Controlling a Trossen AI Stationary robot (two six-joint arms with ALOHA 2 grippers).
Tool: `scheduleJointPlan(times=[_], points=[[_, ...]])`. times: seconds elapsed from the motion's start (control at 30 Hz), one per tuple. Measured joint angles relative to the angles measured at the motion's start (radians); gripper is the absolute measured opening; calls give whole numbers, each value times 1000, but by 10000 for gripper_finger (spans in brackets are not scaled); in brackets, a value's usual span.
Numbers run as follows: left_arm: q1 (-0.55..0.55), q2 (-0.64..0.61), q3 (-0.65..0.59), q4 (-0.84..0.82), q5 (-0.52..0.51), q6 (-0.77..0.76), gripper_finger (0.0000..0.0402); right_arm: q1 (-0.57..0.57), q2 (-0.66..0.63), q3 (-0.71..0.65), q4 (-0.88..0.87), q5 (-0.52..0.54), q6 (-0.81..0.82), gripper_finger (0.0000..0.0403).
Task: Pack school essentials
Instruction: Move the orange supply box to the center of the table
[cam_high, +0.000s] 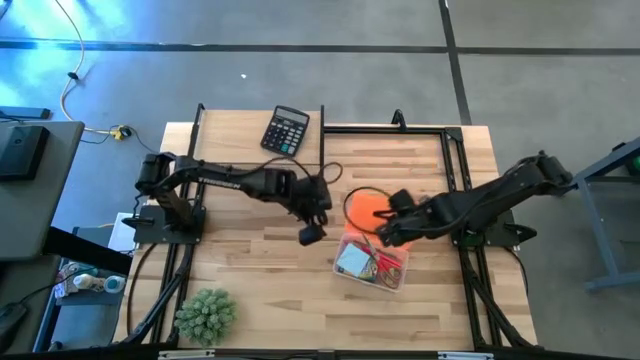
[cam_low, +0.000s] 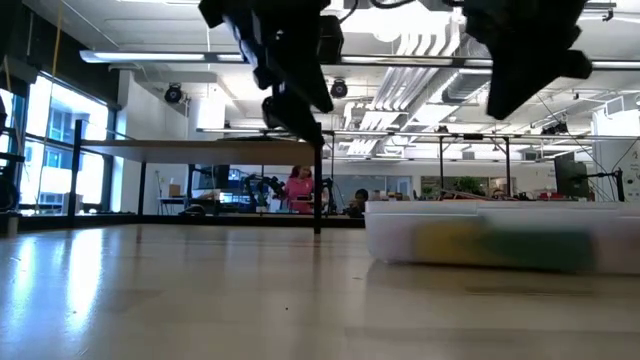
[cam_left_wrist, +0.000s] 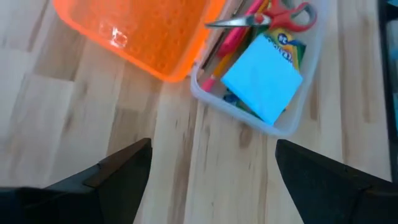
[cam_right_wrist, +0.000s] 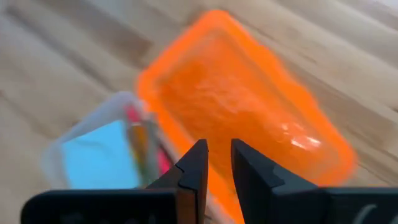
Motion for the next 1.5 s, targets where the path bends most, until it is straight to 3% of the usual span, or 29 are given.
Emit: scheduleJointPlan(times=[0.23,0.63,1.1,1.5], points=[[-58,20,-4,18,-80,-65,328,-27,-92,-18,-220,-26,123,59],[-60,133,-2,27,-84,-95,328,-27,-210,-308,-65,-137,312,43],[-55,221,-2,86,-80,-72,328,-27,-190,-345,-97,-198,442,2],[-21,241,-1,96,-68,-50,328,-60,-40,-346,-103,-230,469,0]])
